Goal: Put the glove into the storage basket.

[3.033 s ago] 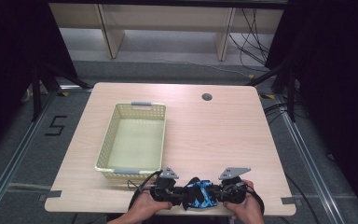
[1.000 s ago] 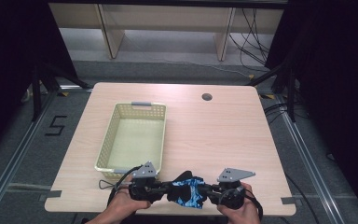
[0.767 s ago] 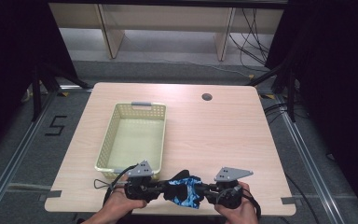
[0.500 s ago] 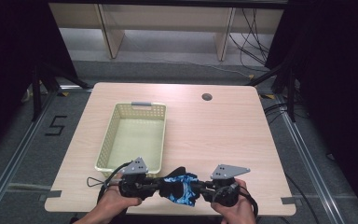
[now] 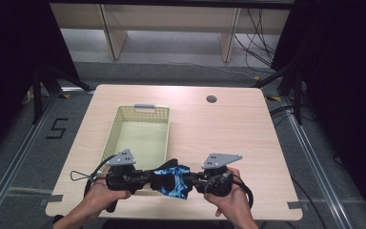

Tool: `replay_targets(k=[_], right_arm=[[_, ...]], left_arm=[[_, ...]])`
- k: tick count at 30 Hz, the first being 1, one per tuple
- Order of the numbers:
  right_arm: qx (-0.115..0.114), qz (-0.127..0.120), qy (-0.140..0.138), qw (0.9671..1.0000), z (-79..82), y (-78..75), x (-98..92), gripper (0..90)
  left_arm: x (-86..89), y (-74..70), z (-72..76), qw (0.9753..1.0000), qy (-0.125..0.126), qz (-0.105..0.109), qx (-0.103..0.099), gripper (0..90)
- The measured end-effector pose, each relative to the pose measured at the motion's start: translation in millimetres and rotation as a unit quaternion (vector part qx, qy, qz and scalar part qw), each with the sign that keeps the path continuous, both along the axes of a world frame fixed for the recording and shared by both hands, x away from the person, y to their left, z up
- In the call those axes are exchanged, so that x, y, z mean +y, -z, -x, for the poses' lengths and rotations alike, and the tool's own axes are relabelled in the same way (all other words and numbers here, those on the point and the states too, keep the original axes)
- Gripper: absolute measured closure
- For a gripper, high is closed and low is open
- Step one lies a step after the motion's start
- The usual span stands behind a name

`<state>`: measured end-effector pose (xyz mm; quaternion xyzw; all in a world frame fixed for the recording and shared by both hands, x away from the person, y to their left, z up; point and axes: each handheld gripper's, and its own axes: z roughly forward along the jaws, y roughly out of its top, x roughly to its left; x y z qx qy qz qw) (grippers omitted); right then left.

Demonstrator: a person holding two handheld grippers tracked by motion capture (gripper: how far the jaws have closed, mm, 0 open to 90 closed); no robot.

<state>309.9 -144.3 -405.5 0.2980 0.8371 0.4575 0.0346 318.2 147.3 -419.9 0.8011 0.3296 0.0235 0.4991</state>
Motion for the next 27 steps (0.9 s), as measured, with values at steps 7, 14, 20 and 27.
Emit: replay_targets(k=[7,14,20,27], right_arm=[[-0.016,0.009,-0.017,0.9997,-10.7,-10.8,13.9,81.6],[-0.008,0.006,-0.024,0.9997,-16.0,-18.2,25.0,81.7],[-0.005,0.001,-0.031,0.9995,-26.2,-24.8,36.8,81.7],[-0.008,0.006,-0.027,0.9996,-45.0,-34.1,56.2,81.7]], left_arm=[[12.9,-6.7,-5.4,0.9999,-0.011,-0.003,-0.004,80.0],[22.4,-12.9,-10.0,0.9998,-0.015,-0.011,-0.010,79.8],[31.4,-19.7,-17.4,0.9993,-0.023,-0.015,-0.023,79.8],[47.1,-26.3,-34.1,0.9988,-0.036,-0.026,-0.018,79.5]])
